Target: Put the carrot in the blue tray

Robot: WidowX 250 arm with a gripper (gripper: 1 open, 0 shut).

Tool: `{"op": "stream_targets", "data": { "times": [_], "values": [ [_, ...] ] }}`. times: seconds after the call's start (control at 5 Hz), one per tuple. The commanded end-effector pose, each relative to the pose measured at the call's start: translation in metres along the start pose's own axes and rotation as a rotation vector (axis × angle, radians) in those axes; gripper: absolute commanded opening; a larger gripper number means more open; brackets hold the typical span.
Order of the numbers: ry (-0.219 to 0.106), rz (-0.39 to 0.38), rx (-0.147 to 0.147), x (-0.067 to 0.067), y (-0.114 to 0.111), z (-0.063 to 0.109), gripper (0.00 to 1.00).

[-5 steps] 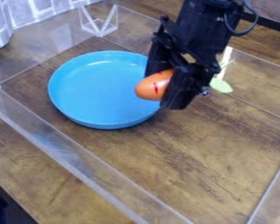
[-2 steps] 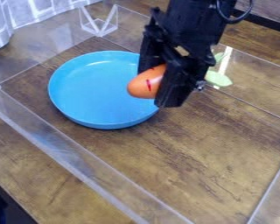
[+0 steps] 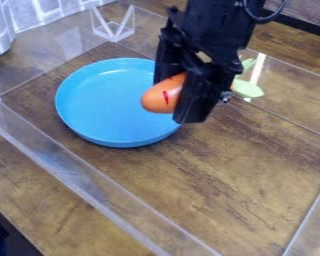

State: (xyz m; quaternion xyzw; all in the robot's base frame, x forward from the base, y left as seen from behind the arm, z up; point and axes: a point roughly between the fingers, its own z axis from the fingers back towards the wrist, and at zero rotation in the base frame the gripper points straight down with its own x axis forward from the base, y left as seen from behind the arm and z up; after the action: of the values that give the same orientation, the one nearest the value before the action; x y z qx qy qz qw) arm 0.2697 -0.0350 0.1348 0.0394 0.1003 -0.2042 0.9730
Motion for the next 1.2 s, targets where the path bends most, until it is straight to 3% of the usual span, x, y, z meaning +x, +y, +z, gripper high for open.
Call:
{"op": "stream_targets", "data": {
  "times": [0.0,1.0],
  "values": [
    [-0.069,-0.008,0.011,-0.006,-0.0035,0.0194,0.0],
    [-0.053,-0.016,-0.005,-0.0099,-0.0009,0.0177,0.0]
  ]
}}
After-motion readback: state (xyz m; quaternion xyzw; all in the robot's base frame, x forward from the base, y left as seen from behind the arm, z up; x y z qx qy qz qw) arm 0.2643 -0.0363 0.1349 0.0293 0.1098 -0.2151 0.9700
